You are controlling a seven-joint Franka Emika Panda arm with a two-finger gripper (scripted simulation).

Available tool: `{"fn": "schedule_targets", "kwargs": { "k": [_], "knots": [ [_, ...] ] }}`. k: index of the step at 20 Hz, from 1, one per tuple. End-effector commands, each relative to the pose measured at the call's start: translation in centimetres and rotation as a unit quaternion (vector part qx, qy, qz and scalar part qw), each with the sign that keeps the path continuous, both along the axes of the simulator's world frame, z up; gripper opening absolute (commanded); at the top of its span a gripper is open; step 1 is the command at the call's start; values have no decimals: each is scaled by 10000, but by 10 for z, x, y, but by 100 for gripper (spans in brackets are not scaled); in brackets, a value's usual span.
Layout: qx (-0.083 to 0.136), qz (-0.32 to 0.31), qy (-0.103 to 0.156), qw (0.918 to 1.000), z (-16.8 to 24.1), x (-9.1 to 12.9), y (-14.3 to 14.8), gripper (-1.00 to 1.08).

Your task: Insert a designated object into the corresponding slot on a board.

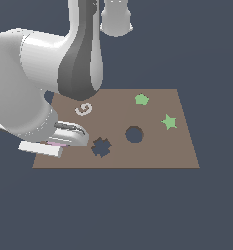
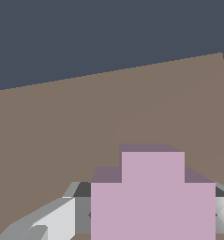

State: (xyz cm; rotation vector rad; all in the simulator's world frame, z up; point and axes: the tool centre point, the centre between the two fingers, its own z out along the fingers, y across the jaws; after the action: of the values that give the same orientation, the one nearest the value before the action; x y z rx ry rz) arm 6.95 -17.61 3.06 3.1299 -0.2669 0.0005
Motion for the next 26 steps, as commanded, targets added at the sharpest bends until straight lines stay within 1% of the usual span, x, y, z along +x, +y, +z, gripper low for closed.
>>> {"fn": "schedule_targets", "kwargs": {
  "k": [1,10,16,21,26],
  "knots": [
    [1,-47,1,10000,0,-1,2,-100],
    [1,-579,1,9983,1,-5,18,-100],
    [2,-1199,1,9928,3,-9,38,-100],
    [2,-1866,1,9824,5,-9,60,-100],
    [3,-2586,2,9660,6,-5,85,-100]
  ]
}}
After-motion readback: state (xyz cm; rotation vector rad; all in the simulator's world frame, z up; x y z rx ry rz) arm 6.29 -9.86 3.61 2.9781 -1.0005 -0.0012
